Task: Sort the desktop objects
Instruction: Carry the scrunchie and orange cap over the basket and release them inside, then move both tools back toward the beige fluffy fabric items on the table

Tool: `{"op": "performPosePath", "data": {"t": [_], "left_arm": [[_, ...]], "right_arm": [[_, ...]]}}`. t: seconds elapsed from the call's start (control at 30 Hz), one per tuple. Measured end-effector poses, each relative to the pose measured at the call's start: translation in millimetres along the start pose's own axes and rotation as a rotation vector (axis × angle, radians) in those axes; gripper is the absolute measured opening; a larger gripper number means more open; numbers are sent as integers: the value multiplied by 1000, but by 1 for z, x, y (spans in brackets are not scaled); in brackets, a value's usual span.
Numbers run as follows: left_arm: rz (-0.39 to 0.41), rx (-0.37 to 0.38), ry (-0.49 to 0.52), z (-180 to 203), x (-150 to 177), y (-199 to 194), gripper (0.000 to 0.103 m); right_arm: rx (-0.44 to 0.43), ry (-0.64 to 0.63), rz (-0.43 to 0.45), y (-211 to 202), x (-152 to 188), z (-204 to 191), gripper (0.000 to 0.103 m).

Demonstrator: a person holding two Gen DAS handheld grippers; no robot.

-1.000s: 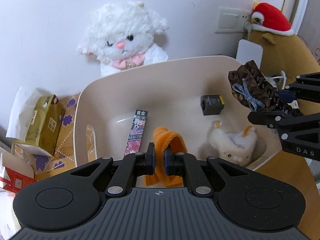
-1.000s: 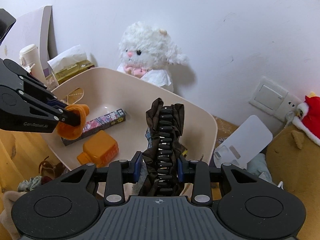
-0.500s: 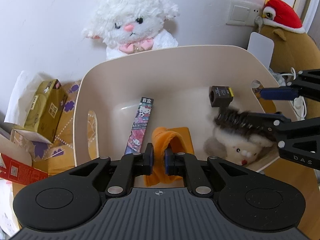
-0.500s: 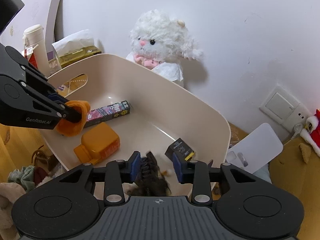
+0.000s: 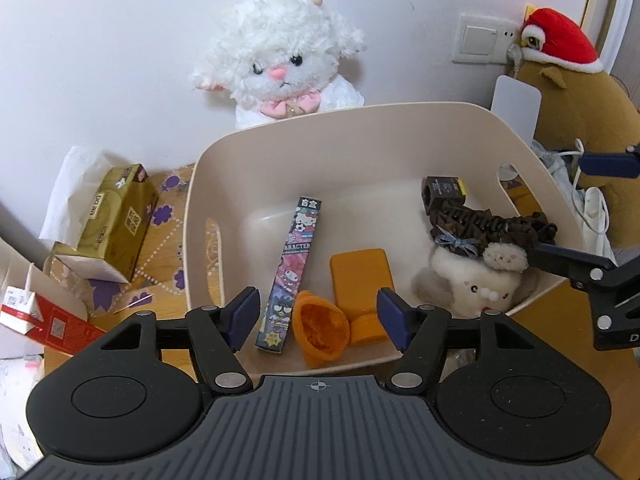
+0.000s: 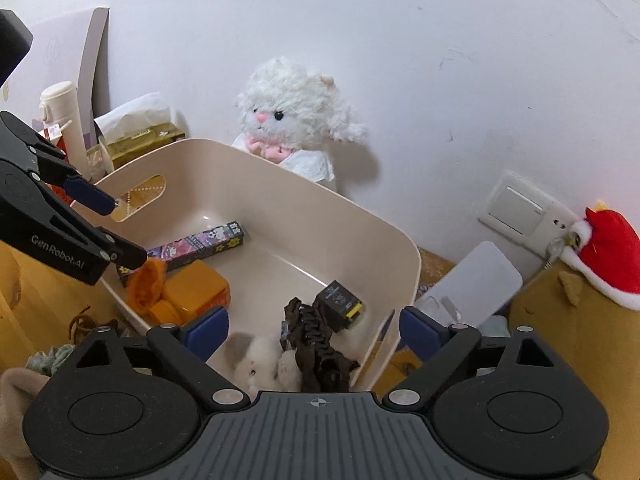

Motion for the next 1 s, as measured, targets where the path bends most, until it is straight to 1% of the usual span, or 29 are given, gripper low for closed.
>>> {"op": "performPosePath", "data": {"t": [0.07,0.13,0.2,0.33,0.43,0.57,0.73,1.0], "left_arm": [[8,-4,2,1,2,-5,68],[15,-5,6,3,3,-10,68],[27,-5,14,5,4,-16,68],[53,-9,37,11,8,-29,70],[62,13,53,17,14,-40,72],[63,24,60,21,26,-55,73],[51,50,51,25,46,-67,73],[-1,78,101,38,85,-73,74]], "right_arm": [[9,9,0,-6,3,2,95],[17,18,1,-12,6,3,101],[29,29,9,-19,8,5,102],[41,48,11,-32,14,9,103],[42,70,5,-40,20,11,103],[37,106,-16,-50,32,12,103],[37,78,-60,-57,56,6,103],[7,48,-124,-66,91,-7,103]]}}
Point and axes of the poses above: each gripper's, at about its wrist camera, not at the fingertips, and y roughly the way its jaws point, z to its right, x to its underside, the point moved 8 cm from there along y, roughly the way its jaws point, and after that the axes turned 15 degrees about x, right-handed, at the moved point
